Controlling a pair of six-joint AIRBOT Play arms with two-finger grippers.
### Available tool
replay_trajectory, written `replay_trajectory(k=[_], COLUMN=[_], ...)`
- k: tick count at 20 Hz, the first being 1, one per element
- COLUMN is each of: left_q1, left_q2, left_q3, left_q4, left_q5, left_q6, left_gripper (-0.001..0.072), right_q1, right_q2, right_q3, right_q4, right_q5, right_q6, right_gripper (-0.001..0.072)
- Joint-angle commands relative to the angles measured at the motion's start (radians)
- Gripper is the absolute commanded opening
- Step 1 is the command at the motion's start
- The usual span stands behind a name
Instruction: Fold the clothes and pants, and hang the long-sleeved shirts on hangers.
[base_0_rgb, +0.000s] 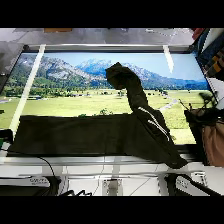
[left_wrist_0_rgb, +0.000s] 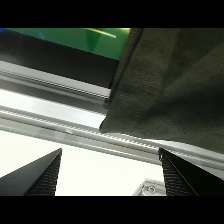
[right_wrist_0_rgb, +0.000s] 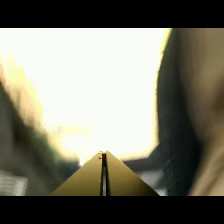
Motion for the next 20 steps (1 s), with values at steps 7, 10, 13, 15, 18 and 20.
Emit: replay_trajectory(k=[7, 10, 13, 15, 18, 20], left_q1=[-0.005, -0.005, -0.005, -0.005, -0.005, -0.008], left_q2=[0.000, 0.000, 0.000, 0.000, 0.000, 0.000], left_q3=[0.011, 0.011, 0.011, 0.011, 0.011, 0.011], left_q4=[-0.030, -0.030, -0.031, -0.031, -0.030, -0.031], left_q5=[-0.001, -0.003, -0.003, -0.003, -0.003, -0.003], left_q6=[-0.047, -0.047, -0.065, -0.073, -0.073, -0.073], left_gripper=[0.0700, 0.0699, 0.0700, 0.0699, 0.0699, 0.0699], right_q1=[-0.304, -0.240, -0.134, -0.089, -0.059, -0.063], right_q2=[-0.211, -0.254, -0.266, -0.277, -0.316, -0.336], right_q3=[-0.067, -0.111, -0.142, -0.141, -0.141, -0.141], right_q4=[0.801, 0.761, 0.671, 0.626, 0.600, 0.538], right_q5=[0.273, 0.204, 0.048, -0.018, 0.024, 0.036], right_q6=[-0.520, -0.520, -0.519, -0.485, -0.457, -0.429], right_gripper=[0.0118, 0.0447, 0.0471, 0.0471, 0.0525, 0.0531])
